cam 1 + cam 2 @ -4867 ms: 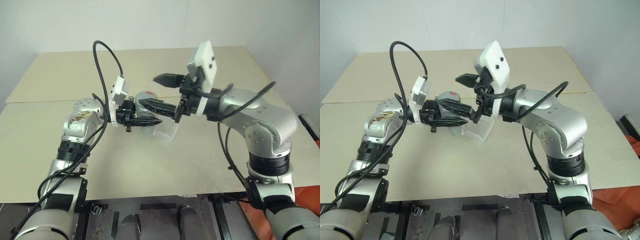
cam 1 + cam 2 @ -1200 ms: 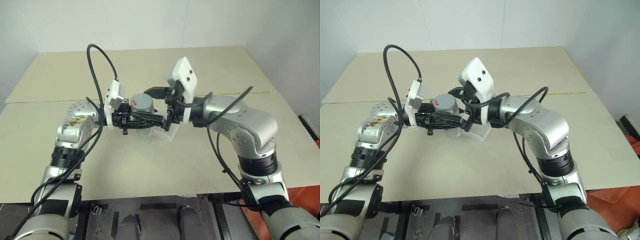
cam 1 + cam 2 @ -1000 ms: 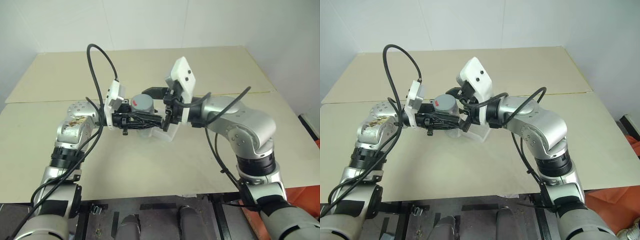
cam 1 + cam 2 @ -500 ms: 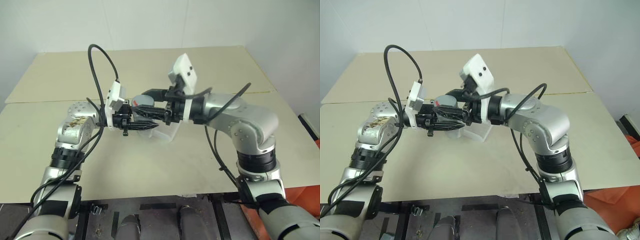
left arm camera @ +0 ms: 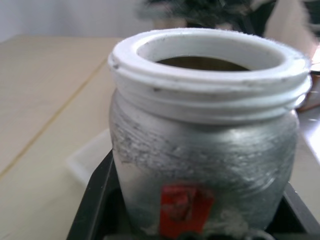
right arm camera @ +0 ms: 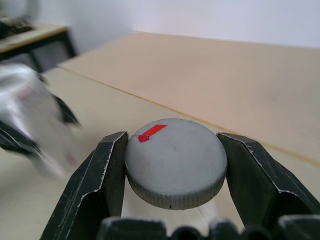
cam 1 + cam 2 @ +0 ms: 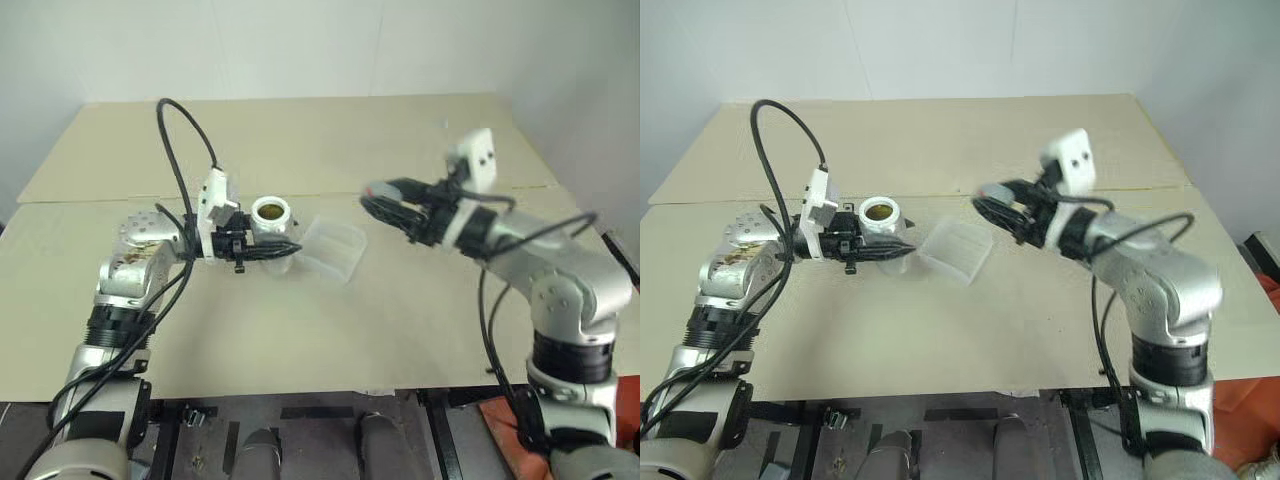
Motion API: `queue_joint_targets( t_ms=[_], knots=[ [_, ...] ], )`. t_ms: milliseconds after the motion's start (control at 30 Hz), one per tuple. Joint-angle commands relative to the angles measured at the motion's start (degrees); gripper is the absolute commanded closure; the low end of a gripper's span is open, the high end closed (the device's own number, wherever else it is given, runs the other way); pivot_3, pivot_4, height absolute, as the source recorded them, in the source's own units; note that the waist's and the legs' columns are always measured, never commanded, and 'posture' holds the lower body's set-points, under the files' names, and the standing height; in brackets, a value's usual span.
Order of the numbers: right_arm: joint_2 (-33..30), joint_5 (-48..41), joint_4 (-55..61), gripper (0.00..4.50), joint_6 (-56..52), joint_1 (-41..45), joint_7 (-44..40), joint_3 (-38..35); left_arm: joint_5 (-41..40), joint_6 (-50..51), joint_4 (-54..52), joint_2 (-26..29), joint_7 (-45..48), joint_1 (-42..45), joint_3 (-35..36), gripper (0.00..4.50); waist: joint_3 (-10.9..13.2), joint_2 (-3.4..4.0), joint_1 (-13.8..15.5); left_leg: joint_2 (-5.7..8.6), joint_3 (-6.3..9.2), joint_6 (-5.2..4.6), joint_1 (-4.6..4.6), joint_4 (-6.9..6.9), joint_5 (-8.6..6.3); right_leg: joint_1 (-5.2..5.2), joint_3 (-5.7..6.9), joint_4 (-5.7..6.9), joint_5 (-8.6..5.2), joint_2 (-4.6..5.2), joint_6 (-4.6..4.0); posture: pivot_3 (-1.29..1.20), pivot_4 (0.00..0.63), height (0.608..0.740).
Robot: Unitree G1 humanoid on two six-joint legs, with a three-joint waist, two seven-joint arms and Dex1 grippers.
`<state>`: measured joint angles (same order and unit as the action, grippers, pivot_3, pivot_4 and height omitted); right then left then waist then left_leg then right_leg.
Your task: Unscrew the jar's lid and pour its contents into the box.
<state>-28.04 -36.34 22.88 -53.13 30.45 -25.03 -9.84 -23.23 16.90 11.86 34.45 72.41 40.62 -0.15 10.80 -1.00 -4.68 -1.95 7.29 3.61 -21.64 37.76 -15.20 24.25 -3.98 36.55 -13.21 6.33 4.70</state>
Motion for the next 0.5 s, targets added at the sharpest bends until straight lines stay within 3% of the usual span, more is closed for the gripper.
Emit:
queue_joint_targets(
  t_ms=[33,400,500],
  knots=[
    [-0.3,4.4,1.8,1.76,5.7,-7.0,1.9,-0.9,2.4,-1.9,-0.4,0.6,-6.1,1.4,2.4,2.58,0.0,0.00,0.1,0.00,0.00,0.00,0.02,0.00,0.00,-0.02,0.00,0.00,0.00,0.00,0.00,0.00,0.150,0.740],
    [3.0,23.8,-9.8,1.76,17.1,-16.1,10.8,9.9,5.2,-2.5,-2.8,-2.4,-17.9,0.6,2.4,2.58,0.0,0.00,0.7,0.00,-0.03,0.01,0.10,-0.01,0.01,-0.08,-0.02,-0.42,0.00,-0.01,0.00,0.00,0.150,0.740],
    [3.2,23.8,-9.8,0.77,17.2,-16.7,9.5,9.4,6.9,-4.5,-3.0,-2.8,-19.2,1.1,1.4,2.58,0.0,-0.01,0.7,0.01,-0.04,0.02,0.12,0.00,0.01,-0.15,-0.02,-0.45,0.02,0.01,0.01,0.00,0.150,0.740]
  ],
)
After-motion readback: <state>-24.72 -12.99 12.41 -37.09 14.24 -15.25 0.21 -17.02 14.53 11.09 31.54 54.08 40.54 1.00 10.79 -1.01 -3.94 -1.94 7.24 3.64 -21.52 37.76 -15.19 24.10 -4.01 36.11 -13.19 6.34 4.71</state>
